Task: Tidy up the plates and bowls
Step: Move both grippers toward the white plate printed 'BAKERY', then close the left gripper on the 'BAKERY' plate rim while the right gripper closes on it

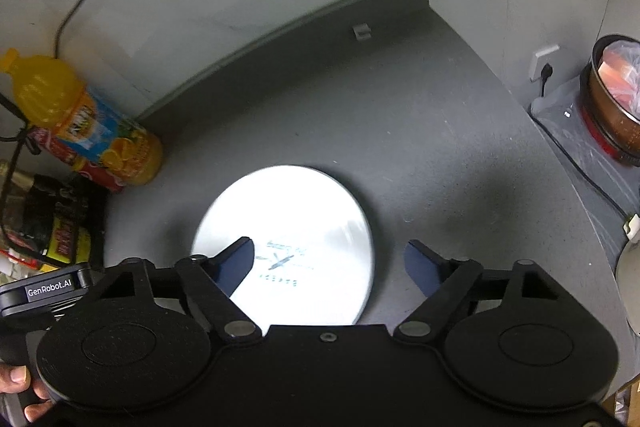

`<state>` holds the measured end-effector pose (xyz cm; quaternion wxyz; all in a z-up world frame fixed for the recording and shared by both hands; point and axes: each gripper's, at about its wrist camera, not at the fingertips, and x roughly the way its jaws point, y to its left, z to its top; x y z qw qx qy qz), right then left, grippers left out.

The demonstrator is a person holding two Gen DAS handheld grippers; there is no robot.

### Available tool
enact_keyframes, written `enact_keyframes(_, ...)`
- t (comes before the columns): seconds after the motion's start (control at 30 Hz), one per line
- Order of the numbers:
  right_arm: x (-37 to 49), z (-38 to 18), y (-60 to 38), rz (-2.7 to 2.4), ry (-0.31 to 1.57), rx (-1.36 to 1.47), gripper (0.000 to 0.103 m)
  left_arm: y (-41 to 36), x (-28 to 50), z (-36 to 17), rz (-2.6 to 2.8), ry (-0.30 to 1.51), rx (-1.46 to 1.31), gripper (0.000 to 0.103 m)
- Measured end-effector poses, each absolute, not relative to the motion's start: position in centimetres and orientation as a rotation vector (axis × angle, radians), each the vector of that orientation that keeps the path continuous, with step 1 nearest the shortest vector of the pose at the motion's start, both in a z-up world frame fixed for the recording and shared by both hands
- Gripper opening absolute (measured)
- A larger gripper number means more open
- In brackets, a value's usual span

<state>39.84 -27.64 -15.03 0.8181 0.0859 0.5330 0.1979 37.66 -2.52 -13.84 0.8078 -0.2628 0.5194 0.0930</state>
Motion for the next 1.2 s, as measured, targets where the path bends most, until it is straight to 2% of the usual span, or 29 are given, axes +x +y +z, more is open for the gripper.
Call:
enact_keyframes(0.13,41.0,-16.7,-27.4,0.435,1.182,0.161,0.073,-2.3,38.3,-15.6,0.202,1.135,-0.612,0.071)
enact_keyframes(0.23,41.7,-17.9,-27.1,0.437,1.214,0.137,0.072,-2.1,38.7,-16.7,0.214,1.154,-0.631,0.063)
enact_keyframes(0.4,42.6,-19.2,-26.8,0.457,1.258,0.117,0.064,-2.1,39.2,-18.3,0.219,1.184,-0.665,0.046)
enact_keyframes(0.5,42.8,-20.0,-26.5,0.480,1.288,0.107,0.056,-2.3,39.4,-19.0,0.227,1.200,-0.678,0.039)
enact_keyframes(0.73,43.1,-21.4,-25.7,0.532,1.343,0.092,0.027,-2.7,39.6,-20.1,0.207,1.206,-0.721,0.020)
enact_keyframes(0.9,43.4,-21.3,-25.7,0.561,1.344,0.091,0.024,-3.1,39.8,-20.4,0.203,1.204,-0.750,0.012)
enact_keyframes(0.97,43.6,-21.3,-26.0,0.567,1.342,0.089,0.017,-3.4,40.1,-20.5,0.201,1.203,-0.752,0.007)
enact_keyframes(1.2,43.9,-20.4,-27.1,0.612,1.323,0.113,0.011,-3.3,39.6,-20.5,0.216,1.170,-0.779,0.007)
